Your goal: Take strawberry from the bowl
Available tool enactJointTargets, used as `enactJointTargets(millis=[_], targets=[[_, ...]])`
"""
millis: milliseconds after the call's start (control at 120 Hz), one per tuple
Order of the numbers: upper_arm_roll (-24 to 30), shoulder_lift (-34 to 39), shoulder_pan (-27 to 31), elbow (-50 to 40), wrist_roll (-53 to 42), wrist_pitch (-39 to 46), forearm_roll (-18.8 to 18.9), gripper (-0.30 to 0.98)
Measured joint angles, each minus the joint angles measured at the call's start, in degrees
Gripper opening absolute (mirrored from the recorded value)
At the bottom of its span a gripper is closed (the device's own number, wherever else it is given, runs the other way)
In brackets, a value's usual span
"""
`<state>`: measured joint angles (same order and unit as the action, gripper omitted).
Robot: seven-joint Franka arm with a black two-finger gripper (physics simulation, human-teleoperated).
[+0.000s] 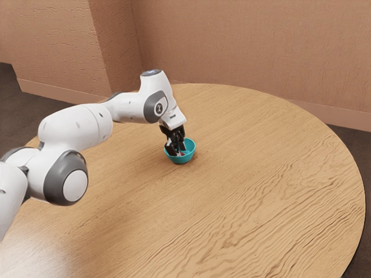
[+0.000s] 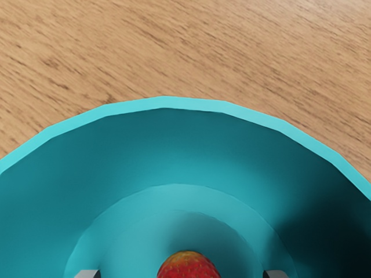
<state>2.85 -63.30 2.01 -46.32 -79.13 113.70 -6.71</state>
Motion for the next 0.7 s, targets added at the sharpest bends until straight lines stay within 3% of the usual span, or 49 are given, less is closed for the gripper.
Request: enactJointTargets(millis=[700], targets=[[-1.36,-0.02,-0.02,0.07,0.18,-0.89,-1.41,0.22]])
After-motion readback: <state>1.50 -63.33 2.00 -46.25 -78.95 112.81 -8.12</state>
